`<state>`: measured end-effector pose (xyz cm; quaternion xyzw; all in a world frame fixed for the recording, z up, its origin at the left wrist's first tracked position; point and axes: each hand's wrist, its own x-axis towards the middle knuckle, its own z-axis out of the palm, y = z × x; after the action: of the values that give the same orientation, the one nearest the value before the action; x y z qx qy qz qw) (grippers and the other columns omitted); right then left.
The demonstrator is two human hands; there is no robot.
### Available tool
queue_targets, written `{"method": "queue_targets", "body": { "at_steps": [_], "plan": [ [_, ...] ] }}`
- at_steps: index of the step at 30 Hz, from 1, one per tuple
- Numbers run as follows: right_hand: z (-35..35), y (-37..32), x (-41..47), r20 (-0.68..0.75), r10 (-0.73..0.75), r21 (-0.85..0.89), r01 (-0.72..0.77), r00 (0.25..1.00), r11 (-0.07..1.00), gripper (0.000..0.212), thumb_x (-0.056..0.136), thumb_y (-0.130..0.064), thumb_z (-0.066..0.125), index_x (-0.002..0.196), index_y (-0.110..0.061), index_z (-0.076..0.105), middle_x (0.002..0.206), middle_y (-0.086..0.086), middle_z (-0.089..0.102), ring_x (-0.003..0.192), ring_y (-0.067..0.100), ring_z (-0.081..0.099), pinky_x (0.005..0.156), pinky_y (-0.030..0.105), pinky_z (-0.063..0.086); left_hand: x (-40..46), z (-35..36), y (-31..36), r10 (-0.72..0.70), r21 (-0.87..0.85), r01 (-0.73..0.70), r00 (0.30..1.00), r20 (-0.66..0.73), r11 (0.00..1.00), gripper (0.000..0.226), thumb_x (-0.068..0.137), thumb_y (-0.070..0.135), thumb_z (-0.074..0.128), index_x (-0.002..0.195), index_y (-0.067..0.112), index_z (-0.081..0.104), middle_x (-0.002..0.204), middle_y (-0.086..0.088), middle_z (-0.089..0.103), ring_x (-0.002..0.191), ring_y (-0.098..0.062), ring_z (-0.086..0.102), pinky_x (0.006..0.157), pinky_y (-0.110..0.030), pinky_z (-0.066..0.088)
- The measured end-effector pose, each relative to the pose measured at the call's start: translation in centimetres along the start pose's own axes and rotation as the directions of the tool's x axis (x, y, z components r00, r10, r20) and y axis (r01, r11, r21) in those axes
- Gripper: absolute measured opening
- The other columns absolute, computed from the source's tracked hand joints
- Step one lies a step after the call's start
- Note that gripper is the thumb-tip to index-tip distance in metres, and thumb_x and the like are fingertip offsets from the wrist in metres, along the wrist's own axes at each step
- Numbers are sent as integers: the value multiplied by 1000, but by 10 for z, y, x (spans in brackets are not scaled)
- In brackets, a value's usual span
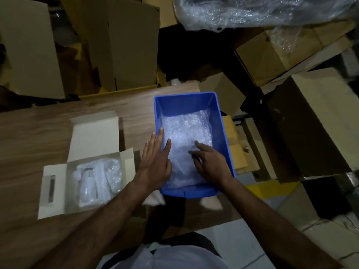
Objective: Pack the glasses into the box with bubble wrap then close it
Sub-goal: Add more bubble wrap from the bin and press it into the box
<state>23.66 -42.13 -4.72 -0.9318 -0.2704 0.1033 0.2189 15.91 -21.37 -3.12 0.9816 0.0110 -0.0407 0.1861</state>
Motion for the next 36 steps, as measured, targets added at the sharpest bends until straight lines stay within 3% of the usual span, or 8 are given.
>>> {"method": "queue_targets", "body": {
  "at_steps": [7,11,15,20,23,29,33,36],
  "plan": [
    [-17,-14,-10,-234,-30,104,56,972,993,33,95,-22,64,128,-24,70,140,3,63,119,20,66,87,33,57,5,-5,7,1,217,-19,997,82,976,124,70,58,79,162,17,8,166,-16,-22,152,-41,-19,119,-55,-13],
    [-29,-24,-17,-395,-44,134,105,918,985,34,91,-13,68,124,-21,72,129,-1,71,112,14,68,88,28,56,20,-1,28,-12,248,6,1000,20,969,112,75,61,76,160,17,18,169,-16,-8,153,-38,-16,119,-55,-13],
    [-49,-25,-20,-464,-182,-49,180,867,982,33,93,-11,66,125,-19,68,117,-3,71,92,21,70,67,34,56,28,-14,29,24,13,-22,992,-127,1000,69,90,17,65,154,23,40,167,-9,21,155,-31,-3,125,-58,1],
    [-57,-32,-25,-285,-217,53,241,934,969,54,98,-49,56,146,-24,47,128,-3,55,72,17,64,58,39,55,5,-50,-1,143,-377,-251,946,-291,891,57,100,45,48,148,13,47,156,-3,43,151,-20,29,124,-45,26],
    [-43,-54,-26,-177,-223,-4,226,959,974,75,87,-46,68,152,-21,40,143,3,47,87,19,67,66,37,56,-15,-72,-13,153,-430,-289,934,-322,855,52,100,32,60,149,19,47,157,8,41,149,-11,35,122,-43,30],
    [-23,-103,-12,-241,-242,66,265,940,962,58,73,-14,55,129,-24,65,153,16,46,125,32,56,94,43,49,-59,-115,-33,79,-527,-290,919,-386,799,51,103,37,52,146,10,50,154,-3,48,146,-18,41,119,-45,35],
    [-40,-137,-11,-275,-282,325,365,919,873,41,87,-29,54,125,-25,69,144,3,59,131,20,57,105,33,46,-87,-139,-77,-21,-608,-225,929,-371,762,48,97,0,52,144,11,54,153,1,50,147,-18,39,120,-38,34],
    [-58,-173,-3,-193,-191,688,272,962,673,22,86,-24,65,106,-23,75,109,-9,76,105,9,70,90,24,53,-108,-162,-103,-172,-803,-47,968,-185,594,36,101,-1,54,133,13,64,139,5,64,136,-14,53,115,-35,41]
  ]
}}
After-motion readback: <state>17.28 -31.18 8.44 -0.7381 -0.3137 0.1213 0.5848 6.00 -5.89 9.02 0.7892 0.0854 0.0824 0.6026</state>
